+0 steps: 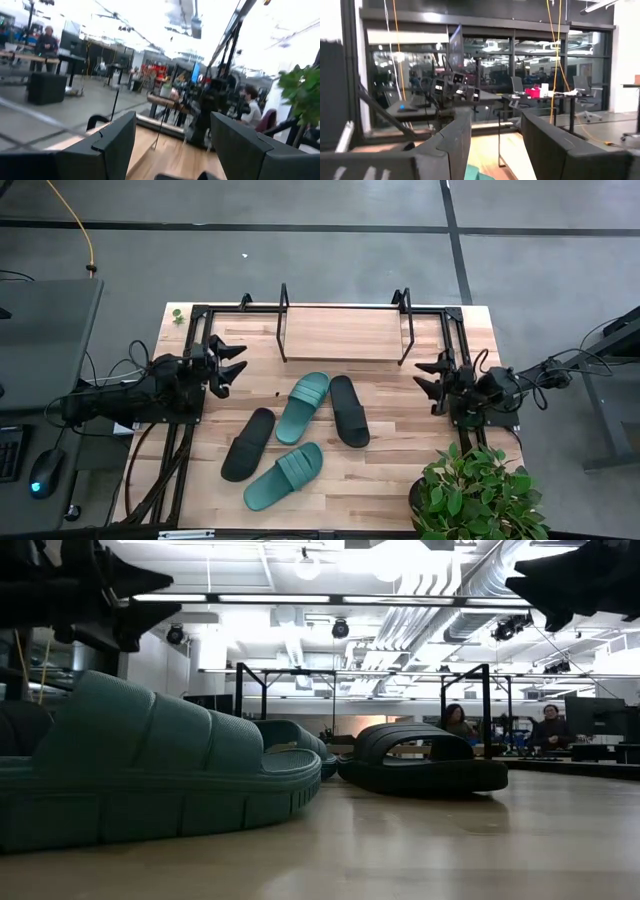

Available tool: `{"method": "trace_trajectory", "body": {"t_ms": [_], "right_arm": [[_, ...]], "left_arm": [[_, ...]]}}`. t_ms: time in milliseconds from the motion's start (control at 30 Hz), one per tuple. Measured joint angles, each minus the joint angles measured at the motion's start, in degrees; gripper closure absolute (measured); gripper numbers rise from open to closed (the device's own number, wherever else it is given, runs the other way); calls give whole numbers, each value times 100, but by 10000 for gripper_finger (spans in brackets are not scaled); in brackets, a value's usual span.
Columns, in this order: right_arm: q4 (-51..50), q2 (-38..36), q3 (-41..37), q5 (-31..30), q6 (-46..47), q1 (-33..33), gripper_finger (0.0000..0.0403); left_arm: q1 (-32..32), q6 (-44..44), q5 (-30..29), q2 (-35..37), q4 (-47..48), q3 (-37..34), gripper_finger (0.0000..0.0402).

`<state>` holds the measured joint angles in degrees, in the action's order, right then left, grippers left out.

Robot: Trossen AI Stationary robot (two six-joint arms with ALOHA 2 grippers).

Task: Pick and place slides into the shelf
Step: Put the top green slide on the shelf

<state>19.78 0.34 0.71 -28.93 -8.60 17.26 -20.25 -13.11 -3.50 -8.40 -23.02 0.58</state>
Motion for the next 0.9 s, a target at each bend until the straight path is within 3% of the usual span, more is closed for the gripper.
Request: {"method": "trace_trajectory", "body": {"t_ms": [200, 433, 900], "right_arm": [[447, 0, 0, 0, 72, 0, 237], [851, 0, 12, -125, 63, 0, 237], [-203, 60, 967, -129, 230, 0, 237]], "left_arm": [[1, 85, 6, 1, -405, 1, 163], [0, -179, 8, -159, 152, 439, 163], [0, -375, 126, -1445, 1412, 1795, 163]]}}
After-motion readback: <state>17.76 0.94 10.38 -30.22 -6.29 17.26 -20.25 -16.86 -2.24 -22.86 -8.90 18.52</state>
